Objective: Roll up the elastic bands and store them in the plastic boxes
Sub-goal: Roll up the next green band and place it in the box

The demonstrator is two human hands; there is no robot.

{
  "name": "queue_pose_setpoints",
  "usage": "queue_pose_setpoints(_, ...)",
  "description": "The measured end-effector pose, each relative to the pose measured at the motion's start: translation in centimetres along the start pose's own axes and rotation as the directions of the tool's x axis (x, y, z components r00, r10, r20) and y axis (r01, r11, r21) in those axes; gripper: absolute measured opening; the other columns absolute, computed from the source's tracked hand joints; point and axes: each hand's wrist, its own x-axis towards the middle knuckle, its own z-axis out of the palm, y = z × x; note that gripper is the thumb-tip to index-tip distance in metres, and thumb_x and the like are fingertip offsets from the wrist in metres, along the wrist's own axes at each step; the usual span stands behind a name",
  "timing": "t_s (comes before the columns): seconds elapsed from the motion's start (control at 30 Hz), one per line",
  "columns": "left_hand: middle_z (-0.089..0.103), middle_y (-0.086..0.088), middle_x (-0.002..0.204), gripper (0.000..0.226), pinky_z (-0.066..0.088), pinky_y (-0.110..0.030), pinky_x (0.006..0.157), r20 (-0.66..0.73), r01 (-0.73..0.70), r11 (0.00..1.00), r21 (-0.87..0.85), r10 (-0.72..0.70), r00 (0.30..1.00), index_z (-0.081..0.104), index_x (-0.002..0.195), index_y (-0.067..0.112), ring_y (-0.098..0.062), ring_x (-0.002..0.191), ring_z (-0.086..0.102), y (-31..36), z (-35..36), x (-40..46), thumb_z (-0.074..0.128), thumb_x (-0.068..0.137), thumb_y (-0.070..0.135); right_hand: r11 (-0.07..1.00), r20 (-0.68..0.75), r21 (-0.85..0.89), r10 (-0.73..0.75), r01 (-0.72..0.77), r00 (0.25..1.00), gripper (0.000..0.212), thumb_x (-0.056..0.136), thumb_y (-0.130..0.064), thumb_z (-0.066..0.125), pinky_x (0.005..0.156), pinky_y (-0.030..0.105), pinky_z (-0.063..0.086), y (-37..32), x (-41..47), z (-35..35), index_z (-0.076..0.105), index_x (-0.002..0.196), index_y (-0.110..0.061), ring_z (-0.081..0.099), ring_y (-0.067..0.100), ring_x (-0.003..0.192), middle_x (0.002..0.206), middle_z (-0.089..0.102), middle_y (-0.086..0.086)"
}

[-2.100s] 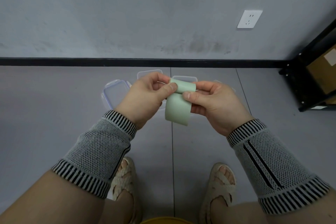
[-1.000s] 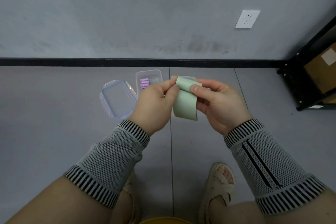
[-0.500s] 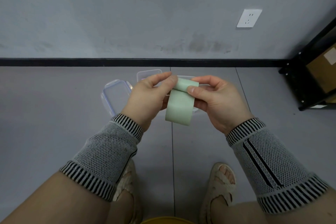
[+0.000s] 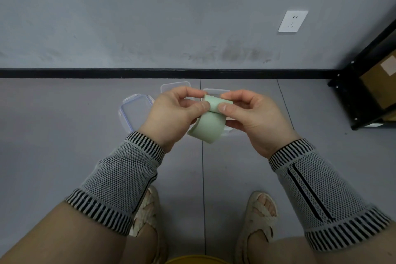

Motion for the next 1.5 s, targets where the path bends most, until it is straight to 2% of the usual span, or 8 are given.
queue_pose_setpoints(0.2,0.069,-0.013,0.088,0.018,0.05,-0.023,0.067,0.062,-0.052,0.994,0.097,0.047,0.997,0.067,0.092,0.019,-0.014,0.074,0.063,-0.4,0.0,-0.1,0.064,0.085,0.003,0.931,0.145,-0.351,-0.051,0.099,0.988,0.017,0.087,-0.018,0.064,0.087,0.037,0.053,-0.1,-0.3,-0.3,0.068,0.099,-0.03,0.066,0.018,0.089,0.097,0.072,0.002)
queue_pose_setpoints(0.3,0.069,-0.012,0.093,0.02,0.051,-0.022,0.073,0.096,-0.076,0.988,0.138,0.063,0.993,0.067,0.091,0.024,-0.014,0.081,0.064,-0.7,0.2,-0.2,0.064,0.085,0.005,0.876,0.209,-0.471,0.0,0.101,0.978,0.019,0.09,-0.021,0.061,0.087,0.04,0.053,-0.2,-0.3,-0.6,0.069,0.108,-0.02,0.065,0.026,0.094,0.098,0.071,0.008)
queue_pose_setpoints(0.5,0.069,0.005,0.085,0.019,0.045,-0.015,0.06,-0.025,-0.003,1.0,0.03,0.004,1.0,0.068,0.107,0.019,0.001,0.068,0.062,-0.3,0.3,0.4,0.063,0.088,0.022,0.998,0.136,-0.015,0.062,-0.06,0.989,0.012,0.094,-0.011,0.053,0.066,0.022,0.045,-0.6,-0.2,-0.4,0.065,0.093,-0.013,0.058,0.011,0.072,0.079,0.064,0.001)
queue_pose_setpoints(0.73,0.068,-0.002,0.078,0.017,0.039,-0.018,0.055,0.021,0.152,0.988,0.026,-0.153,0.988,0.064,0.1,0.016,-0.007,0.062,0.061,-0.1,0.1,0.2,0.068,0.084,0.016,0.907,-0.01,0.389,0.181,-0.163,0.983,0.01,0.092,-0.019,0.057,0.065,0.024,0.049,-1.0,0.0,-0.9,0.061,0.093,-0.009,0.063,0.014,0.07,0.078,0.067,0.003)
queue_pose_setpoints(0.93,0.068,-0.002,0.077,0.007,0.035,-0.019,0.053,-0.11,0.177,0.974,-0.14,-0.193,0.975,0.064,0.088,0.011,-0.007,0.06,0.058,0.3,-0.1,0.7,0.068,0.083,0.008,0.931,-0.048,0.338,0.164,-0.139,0.985,0.011,0.092,-0.018,0.058,0.066,0.023,0.052,-0.7,0.0,-0.6,0.062,0.093,-0.009,0.064,0.013,0.068,0.079,0.069,0.005)
queue_pose_setpoints(1.27,0.063,0.009,0.06,0.021,0.035,-0.018,0.053,-0.057,0.099,0.972,-0.212,-0.113,0.992,0.053,0.07,0.018,-0.001,0.048,0.053,0.6,0.6,0.1,0.061,0.088,0.011,0.984,-0.163,0.16,0.101,-0.075,0.981,0.007,0.093,-0.018,0.057,0.068,0.025,0.048,-0.3,0.1,0.4,0.063,0.093,-0.014,0.062,0.01,0.072,0.082,0.067,0.0)
queue_pose_setpoints(1.4,0.06,0.005,0.067,0.022,0.041,-0.018,0.052,-0.092,0.129,0.969,-0.211,-0.151,0.984,0.052,0.073,0.019,-0.007,0.056,0.051,0.5,-0.1,0.3,0.054,0.095,0.021,0.972,-0.055,0.222,0.091,-0.076,0.994,0.007,0.093,-0.017,0.056,0.065,0.024,0.048,-0.4,0.0,0.5,0.063,0.093,-0.013,0.062,0.009,0.068,0.08,0.068,0.0)
queue_pose_setpoints(1.5,0.056,0.003,0.064,0.023,0.045,-0.017,0.048,-0.152,0.061,0.992,-0.112,-0.077,0.985,0.051,0.072,0.015,-0.004,0.048,0.049,0.3,0.2,0.2,0.054,0.095,0.018,0.948,-0.126,0.313,0.095,-0.051,0.987,0.007,0.092,-0.016,0.058,0.064,0.023,0.048,-0.4,0.1,0.5,0.062,0.092,-0.011,0.061,0.011,0.069,0.082,0.066,0.003)
